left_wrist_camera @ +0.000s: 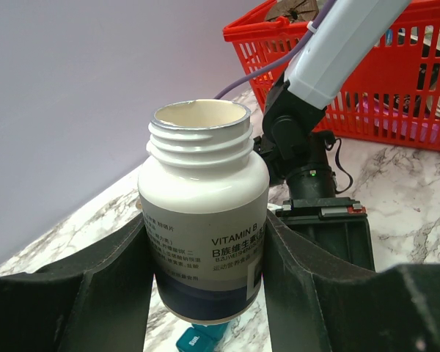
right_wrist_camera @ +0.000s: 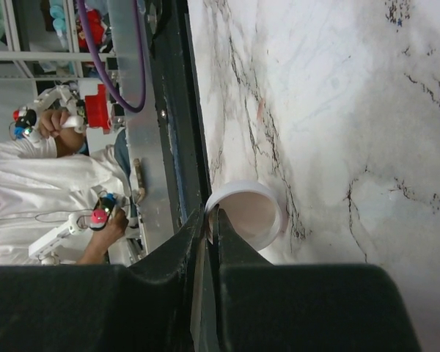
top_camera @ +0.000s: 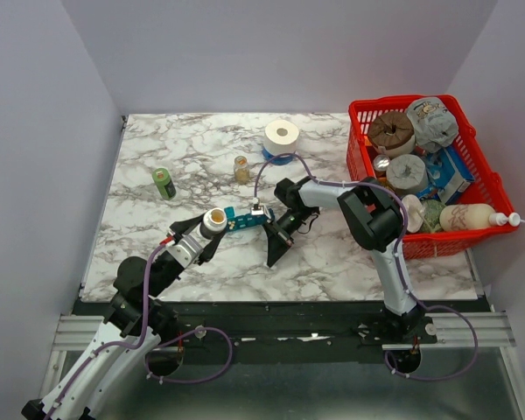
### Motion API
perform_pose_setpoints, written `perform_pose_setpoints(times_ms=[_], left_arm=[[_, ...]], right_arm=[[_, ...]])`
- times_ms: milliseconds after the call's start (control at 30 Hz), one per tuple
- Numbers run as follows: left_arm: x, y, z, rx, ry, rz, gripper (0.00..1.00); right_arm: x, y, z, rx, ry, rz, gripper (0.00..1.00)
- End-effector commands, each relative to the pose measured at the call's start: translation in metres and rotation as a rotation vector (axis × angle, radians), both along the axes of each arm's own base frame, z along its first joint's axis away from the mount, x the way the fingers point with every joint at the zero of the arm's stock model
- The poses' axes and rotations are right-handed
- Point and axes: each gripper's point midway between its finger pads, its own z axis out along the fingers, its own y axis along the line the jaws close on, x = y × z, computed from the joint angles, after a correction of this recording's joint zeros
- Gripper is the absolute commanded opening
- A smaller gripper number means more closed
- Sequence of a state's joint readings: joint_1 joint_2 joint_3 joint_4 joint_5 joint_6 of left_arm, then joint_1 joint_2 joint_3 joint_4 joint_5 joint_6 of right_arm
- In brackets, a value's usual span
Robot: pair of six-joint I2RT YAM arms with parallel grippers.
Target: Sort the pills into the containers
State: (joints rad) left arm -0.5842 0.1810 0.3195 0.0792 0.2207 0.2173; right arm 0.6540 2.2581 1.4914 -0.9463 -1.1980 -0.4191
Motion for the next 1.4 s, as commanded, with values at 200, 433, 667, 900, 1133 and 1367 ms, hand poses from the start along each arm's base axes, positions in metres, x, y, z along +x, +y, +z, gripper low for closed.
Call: perform_pose_setpoints(times_ms=[200, 433, 667, 900, 1133, 1367], left_arm=[[-0.005, 0.001, 0.021, -0.031, -0.042, -0.012, 0.00], [-0.005, 0.001, 0.021, -0.030, -0.043, -0.014, 0.00], [-0.005, 0.001, 0.021, -0.031, -0.042, -0.014, 0.00], [-0.005, 0.001, 0.021, -0.031, -0.042, -0.014, 0.00], [-0.005, 0.000, 0.020, -0.031, -0.040, -0.014, 0.00], [-0.004, 0.000, 0.020, -0.031, -0.038, -0.015, 0.00]], right_arm=[[0.014, -0.001, -0.010, -0.009, -0.019, -0.021, 0.17], [0.020, -0.005, -0.009, -0.004, -0.020, -0.040, 0.18], [0.023, -0.004, -0.005, 0.008, -0.015, -0.051, 0.21], [0.027, -0.006, -0.002, 0.019, -0.003, -0.065, 0.20], [0.029, -0.006, 0.001, 0.031, 0.009, -0.073, 0.13], [0.033, -0.009, 0.002, 0.034, 0.013, -0.088, 0.14]])
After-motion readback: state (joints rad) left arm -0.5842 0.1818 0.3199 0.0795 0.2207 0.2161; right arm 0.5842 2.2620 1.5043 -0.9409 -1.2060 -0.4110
